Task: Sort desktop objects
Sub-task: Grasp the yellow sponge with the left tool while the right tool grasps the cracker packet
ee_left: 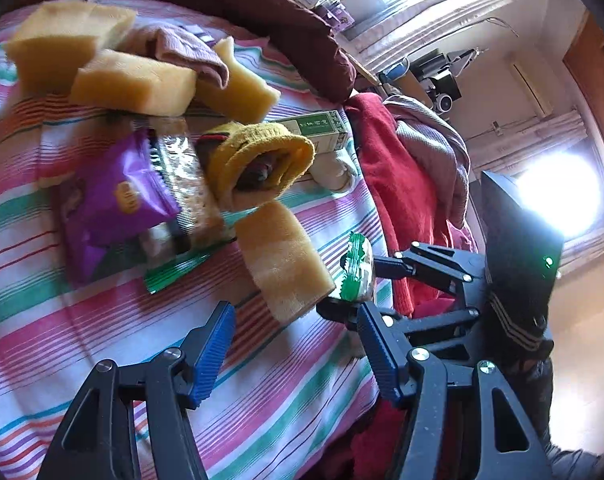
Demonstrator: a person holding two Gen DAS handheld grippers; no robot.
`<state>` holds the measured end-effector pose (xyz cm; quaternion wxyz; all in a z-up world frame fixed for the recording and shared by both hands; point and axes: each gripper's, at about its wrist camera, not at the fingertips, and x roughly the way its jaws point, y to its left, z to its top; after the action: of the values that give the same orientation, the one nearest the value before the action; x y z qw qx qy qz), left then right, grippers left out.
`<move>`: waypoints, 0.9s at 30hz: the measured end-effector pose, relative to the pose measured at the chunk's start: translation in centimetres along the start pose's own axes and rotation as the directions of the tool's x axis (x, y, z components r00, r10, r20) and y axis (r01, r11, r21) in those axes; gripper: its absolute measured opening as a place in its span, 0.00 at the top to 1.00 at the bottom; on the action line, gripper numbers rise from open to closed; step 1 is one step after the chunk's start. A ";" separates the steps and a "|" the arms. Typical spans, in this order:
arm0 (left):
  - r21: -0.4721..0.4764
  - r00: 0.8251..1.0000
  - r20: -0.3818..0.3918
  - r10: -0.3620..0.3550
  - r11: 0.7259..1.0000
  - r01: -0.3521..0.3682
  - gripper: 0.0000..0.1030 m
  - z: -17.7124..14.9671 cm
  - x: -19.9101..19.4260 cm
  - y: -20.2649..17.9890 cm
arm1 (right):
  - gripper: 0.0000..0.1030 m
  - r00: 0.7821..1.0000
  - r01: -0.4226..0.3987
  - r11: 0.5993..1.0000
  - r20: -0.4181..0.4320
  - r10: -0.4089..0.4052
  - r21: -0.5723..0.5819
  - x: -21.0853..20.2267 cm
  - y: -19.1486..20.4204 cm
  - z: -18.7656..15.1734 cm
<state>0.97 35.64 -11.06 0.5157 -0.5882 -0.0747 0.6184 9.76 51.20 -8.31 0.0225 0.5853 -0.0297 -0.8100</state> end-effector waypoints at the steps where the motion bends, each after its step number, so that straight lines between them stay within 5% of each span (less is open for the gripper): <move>1: -0.014 1.000 -0.002 -0.010 1.000 0.010 0.38 0.2 0.3 0.0 | 0.50 1.000 0.000 1.000 0.000 0.000 0.000 0.0 0.0 0.0; 10: -0.091 1.000 -0.007 0.017 0.996 -0.017 0.42 1.6 2.2 0.3 | 0.50 0.998 0.046 0.998 -0.044 -0.047 -0.030 0.9 0.5 0.5; 13: -0.060 0.998 0.006 0.062 0.996 -0.062 0.59 1.7 2.8 0.0 | 0.50 0.997 0.053 0.998 -0.051 -0.054 -0.025 1.1 0.4 0.6; 27: 0.119 0.980 0.124 0.154 0.979 -0.168 0.64 -0.2 -1.4 -2.7 | 0.51 0.996 0.090 0.996 -0.015 -0.089 0.010 -0.5 0.6 0.8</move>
<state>2.33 35.71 -8.31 0.4956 -0.5215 -0.0161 0.6944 9.18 50.68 -7.54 -0.0166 0.5919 -0.0075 -0.8058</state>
